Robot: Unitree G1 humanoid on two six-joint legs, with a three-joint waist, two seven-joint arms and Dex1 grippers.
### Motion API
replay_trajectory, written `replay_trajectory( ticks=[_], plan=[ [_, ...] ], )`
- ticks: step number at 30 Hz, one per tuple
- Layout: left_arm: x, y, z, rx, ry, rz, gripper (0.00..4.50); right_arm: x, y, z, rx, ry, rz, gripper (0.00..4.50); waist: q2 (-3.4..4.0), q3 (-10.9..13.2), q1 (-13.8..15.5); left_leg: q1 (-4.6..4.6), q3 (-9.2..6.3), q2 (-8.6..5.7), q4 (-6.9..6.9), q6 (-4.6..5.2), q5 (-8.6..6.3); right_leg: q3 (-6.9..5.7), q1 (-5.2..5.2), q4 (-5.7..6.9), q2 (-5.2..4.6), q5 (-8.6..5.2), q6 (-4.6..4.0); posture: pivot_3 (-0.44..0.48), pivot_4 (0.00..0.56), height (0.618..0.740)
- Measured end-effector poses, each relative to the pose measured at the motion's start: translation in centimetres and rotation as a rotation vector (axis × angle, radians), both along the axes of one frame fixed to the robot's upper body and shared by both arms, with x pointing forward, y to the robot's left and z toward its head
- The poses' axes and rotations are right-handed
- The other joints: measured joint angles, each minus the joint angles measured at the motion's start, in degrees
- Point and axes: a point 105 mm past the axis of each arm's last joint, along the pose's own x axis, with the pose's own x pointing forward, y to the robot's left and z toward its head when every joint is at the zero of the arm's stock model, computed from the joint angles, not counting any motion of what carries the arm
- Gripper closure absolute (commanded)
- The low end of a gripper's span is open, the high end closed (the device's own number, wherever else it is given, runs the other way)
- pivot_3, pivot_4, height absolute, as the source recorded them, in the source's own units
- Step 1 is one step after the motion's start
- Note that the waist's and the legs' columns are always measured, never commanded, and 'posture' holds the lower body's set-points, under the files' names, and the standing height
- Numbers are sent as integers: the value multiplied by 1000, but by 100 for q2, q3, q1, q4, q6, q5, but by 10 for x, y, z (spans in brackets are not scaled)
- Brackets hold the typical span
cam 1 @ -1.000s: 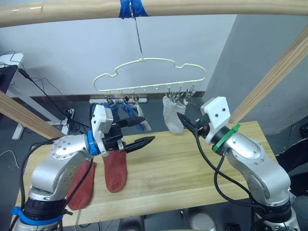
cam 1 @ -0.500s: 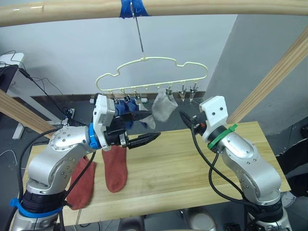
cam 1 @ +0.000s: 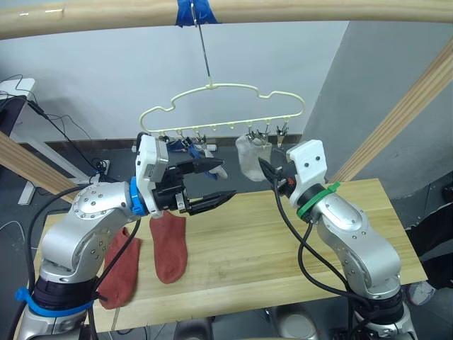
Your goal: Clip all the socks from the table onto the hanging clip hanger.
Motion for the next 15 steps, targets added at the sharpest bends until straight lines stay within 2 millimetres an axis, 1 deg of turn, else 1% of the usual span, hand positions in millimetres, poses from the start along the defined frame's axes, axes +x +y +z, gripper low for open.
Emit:
replay_trajectory(
  ticks=[11, 14, 15],
  plan=[
    [4, 3, -3, 2, -1, 8, 725, 4, 4, 2, 15, 6, -10, 3467, 0, 0, 0, 0, -1, 0, 1, 0, 0, -1, 0, 3, 0, 0, -1, -218, 259, 740],
    [3, 3, -3, 3, -1, 6, 725, 4, 4, 2, 24, 6, -13, 2902, 0, 0, 0, 0, -1, 0, 1, 0, 0, -1, 0, 4, 0, 1, -1, -217, 260, 740],
    [3, 3, -3, 4, -1, 5, 725, 4, 4, 2, 25, 6, -16, 2607, 0, 0, 0, 0, -1, 1, 1, 0, 0, -1, 0, 4, 0, 1, -1, -217, 260, 740]
  ],
)
